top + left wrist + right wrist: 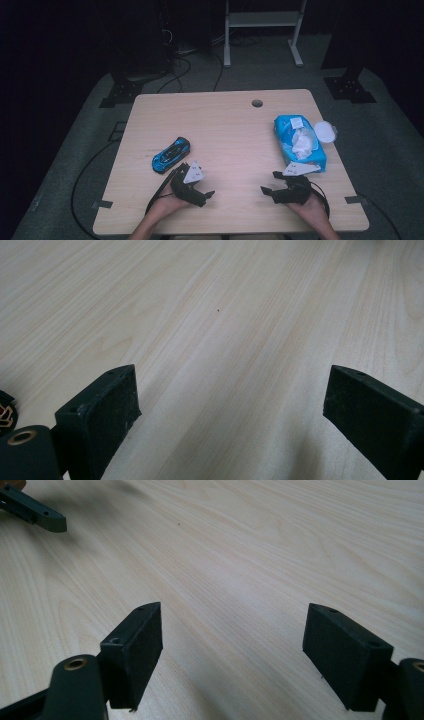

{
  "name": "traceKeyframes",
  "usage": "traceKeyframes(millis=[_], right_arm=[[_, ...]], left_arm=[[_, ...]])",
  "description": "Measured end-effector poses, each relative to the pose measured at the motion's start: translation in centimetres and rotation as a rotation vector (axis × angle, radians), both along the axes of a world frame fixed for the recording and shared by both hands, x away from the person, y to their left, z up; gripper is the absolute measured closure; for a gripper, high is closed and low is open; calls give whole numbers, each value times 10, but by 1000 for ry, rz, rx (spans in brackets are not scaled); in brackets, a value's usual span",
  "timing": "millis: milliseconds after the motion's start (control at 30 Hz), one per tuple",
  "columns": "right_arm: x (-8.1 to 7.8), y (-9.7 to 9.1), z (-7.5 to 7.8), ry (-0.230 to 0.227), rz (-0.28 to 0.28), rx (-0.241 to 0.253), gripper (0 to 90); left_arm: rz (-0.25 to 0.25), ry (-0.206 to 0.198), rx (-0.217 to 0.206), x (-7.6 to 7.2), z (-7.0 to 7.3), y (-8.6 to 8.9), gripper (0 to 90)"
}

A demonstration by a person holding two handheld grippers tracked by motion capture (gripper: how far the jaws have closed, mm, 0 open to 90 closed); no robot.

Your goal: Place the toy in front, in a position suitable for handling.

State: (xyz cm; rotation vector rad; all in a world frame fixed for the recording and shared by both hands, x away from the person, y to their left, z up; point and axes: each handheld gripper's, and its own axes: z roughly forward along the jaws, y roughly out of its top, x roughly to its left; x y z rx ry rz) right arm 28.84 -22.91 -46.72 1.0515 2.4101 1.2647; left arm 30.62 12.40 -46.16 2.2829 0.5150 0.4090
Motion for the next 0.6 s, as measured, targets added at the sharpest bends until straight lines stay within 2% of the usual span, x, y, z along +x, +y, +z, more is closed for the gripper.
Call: traceKeyframes(millis=[300, 600], right_arm=[[-1, 0, 2, 2, -5, 10, 231], [-1, 2, 2, 5, -2, 11, 227]], left_arm=[[-13, 2, 23, 0, 1, 0, 71], [5, 1, 28, 4, 8, 4, 71]])
